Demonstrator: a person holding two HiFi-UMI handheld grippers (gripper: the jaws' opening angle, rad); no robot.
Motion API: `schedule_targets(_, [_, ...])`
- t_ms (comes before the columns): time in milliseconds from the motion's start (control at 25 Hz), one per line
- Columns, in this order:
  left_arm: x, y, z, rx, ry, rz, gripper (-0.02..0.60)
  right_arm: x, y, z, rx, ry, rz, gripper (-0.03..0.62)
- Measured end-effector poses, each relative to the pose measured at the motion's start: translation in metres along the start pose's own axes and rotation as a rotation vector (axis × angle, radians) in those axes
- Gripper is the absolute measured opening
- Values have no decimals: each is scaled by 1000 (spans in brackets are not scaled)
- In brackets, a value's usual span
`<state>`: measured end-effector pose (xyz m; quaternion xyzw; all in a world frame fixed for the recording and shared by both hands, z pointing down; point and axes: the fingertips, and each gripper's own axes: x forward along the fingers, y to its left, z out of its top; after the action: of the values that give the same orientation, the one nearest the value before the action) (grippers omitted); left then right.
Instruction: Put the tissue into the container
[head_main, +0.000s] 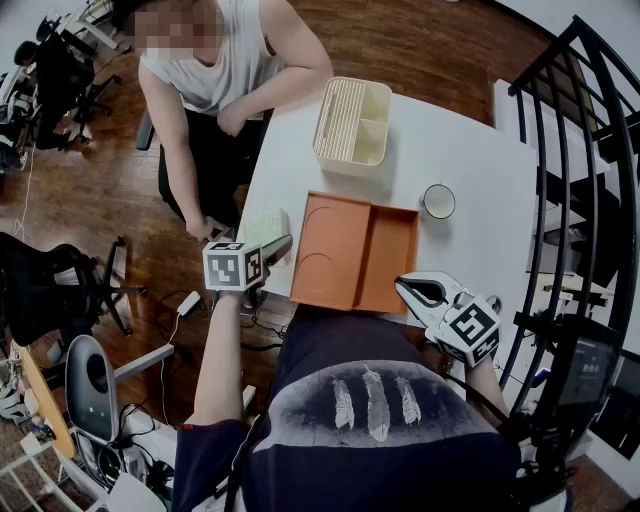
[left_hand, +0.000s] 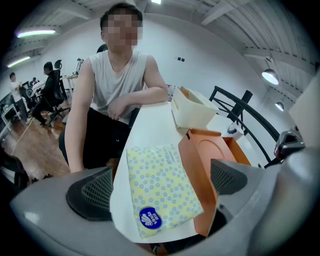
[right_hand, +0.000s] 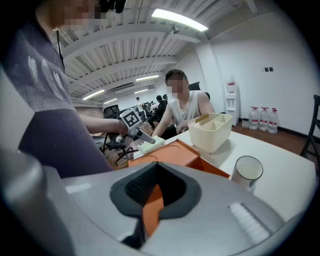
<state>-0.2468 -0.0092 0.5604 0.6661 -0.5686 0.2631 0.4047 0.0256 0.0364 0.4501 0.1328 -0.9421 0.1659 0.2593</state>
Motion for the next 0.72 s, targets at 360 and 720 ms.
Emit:
schedule_targets(360, [23, 15, -14, -30, 69, 39, 600, -4, 0, -12, 8, 38, -32, 2])
schedule_targets(720, [24, 11, -22, -109, 61, -24, 460, -8, -1, -22, 2, 71, -59, 3])
